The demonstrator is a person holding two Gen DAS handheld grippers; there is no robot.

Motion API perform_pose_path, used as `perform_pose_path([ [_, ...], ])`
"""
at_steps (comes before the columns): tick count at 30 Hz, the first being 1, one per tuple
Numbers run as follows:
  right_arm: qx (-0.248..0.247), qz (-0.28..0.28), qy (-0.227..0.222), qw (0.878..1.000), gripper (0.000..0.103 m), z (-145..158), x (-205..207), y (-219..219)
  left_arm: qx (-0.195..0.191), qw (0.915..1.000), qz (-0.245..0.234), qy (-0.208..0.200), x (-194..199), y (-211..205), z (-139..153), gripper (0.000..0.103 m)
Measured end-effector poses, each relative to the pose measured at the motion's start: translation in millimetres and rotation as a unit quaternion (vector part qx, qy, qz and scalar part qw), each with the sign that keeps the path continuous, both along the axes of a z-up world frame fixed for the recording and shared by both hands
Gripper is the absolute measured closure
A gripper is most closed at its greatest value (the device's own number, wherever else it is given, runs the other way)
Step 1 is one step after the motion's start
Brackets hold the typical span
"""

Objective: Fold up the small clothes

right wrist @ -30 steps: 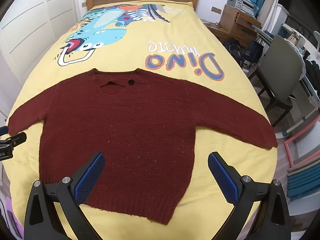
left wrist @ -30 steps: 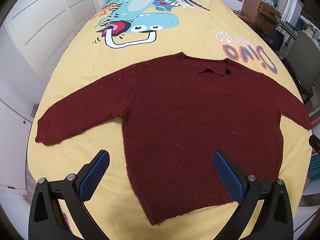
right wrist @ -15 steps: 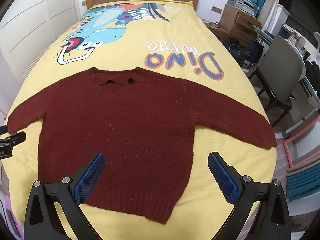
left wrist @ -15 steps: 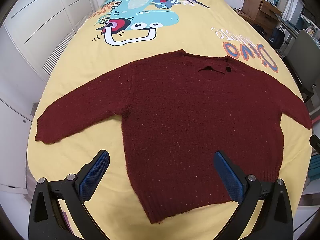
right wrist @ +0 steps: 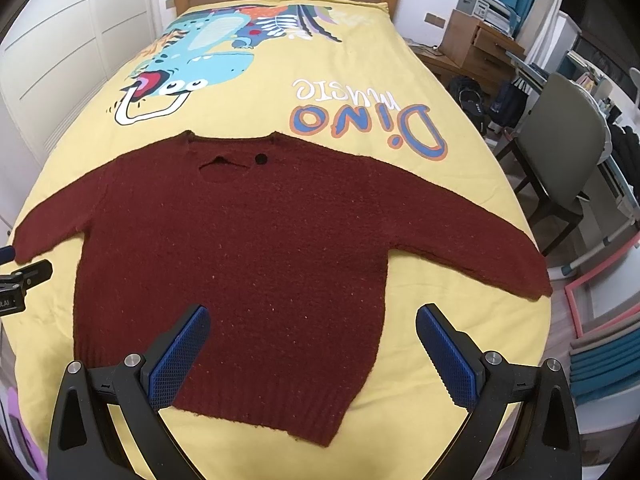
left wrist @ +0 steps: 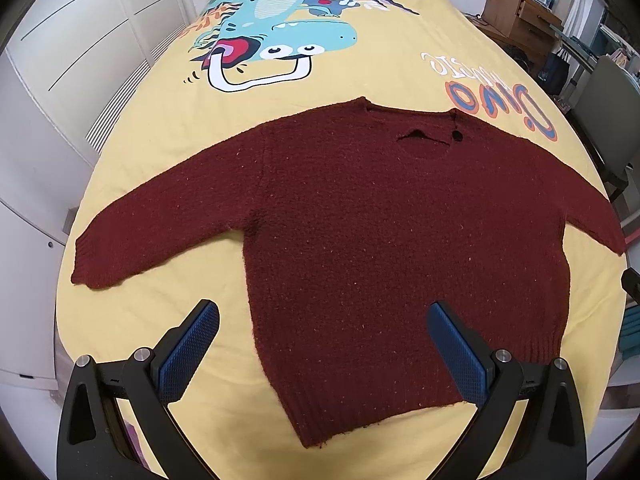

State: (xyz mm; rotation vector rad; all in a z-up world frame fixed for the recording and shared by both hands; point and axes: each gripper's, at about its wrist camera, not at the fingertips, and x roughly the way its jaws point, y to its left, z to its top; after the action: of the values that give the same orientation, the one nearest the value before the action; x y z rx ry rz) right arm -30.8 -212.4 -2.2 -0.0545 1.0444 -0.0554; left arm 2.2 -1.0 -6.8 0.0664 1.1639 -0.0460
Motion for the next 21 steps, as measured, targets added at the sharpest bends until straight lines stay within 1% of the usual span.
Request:
perform_pose_path([
  [21,0.001,0.002,0.006,1.000,0.001,-5.8,3.8,0.2,0.001,1.0000,-0.001,0.001,-0.9,0.0,-4.1,0.001],
])
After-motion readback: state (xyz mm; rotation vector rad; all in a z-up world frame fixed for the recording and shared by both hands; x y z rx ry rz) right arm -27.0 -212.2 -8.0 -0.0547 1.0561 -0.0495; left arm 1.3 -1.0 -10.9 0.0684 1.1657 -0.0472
